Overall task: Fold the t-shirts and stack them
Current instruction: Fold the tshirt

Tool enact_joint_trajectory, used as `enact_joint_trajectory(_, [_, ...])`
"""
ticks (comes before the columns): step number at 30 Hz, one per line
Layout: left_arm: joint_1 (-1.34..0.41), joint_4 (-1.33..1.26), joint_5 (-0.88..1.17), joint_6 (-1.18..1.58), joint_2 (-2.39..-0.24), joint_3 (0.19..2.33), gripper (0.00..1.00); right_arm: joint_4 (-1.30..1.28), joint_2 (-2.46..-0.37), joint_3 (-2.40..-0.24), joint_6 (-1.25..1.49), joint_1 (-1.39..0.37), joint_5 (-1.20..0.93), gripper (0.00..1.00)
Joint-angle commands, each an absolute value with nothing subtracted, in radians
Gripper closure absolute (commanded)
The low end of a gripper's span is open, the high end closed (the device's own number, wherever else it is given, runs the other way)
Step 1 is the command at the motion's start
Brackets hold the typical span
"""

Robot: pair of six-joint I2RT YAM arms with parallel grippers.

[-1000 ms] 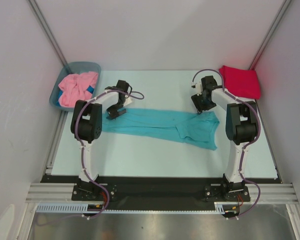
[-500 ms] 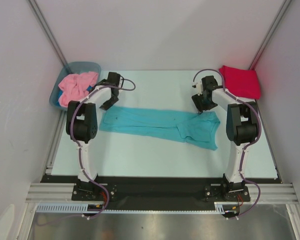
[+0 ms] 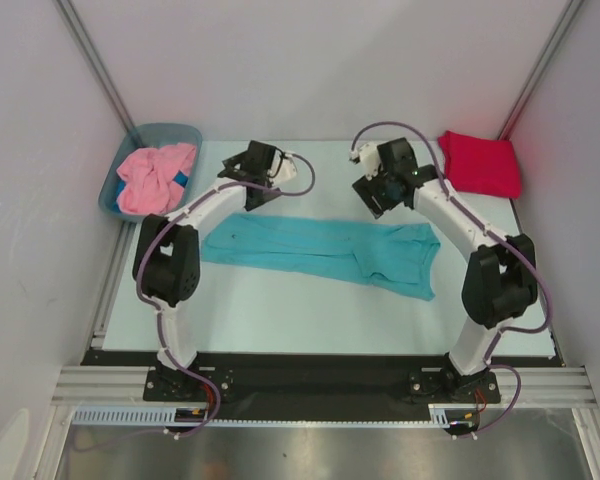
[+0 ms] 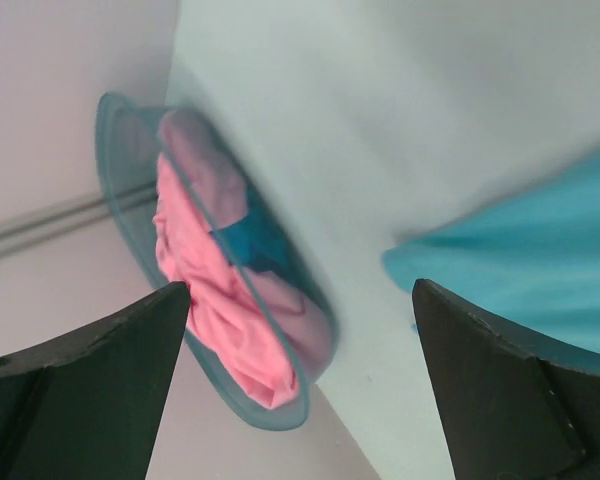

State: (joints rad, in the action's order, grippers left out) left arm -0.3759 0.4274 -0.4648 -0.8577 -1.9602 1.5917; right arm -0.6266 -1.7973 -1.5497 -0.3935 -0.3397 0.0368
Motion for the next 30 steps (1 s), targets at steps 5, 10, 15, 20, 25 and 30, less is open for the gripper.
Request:
enact_joint_trajectory(5, [-0.417, 0.387, -0.411, -0.942, -2.022, 1.540, 0.00, -0.574, -1.666, -1.267, -0.618, -0.466, 0.095, 0.28])
enact_joint_trajectory(10, [-0.417, 0.350, -0.403, -0.934, -2.072, 1.543, 0.00, -0.580, -1.696, -1.307, -0.589, -0.433, 0.077, 0.58])
enact_joint_trajectory(15, [-0.417, 0.319, -0.371, -0.924, -2.092, 1.534, 0.00, -0.594, -1.724, -1.313, -0.561, -0.422, 0.055, 0.85])
enact_joint_trajectory(20, [-0.420, 0.342, -0.374, -0.865, -2.114, 1.565, 0.26, -0.586, -1.727, -1.290, -0.557, -0.411, 0.061, 0.86])
enact_joint_trajectory(25, [-0.420, 0.394, -0.368, -0.815, -2.106, 1.612, 0.99, -0.575, -1.749, -1.287, -0.529, -0.394, 0.049, 0.86])
enact_joint_trajectory(30, [-0.419, 0.460, -0.339, -0.773, -2.111, 1.657, 1.00, -0.563, -1.758, -1.299, -0.520, -0.393, 0.051, 0.85])
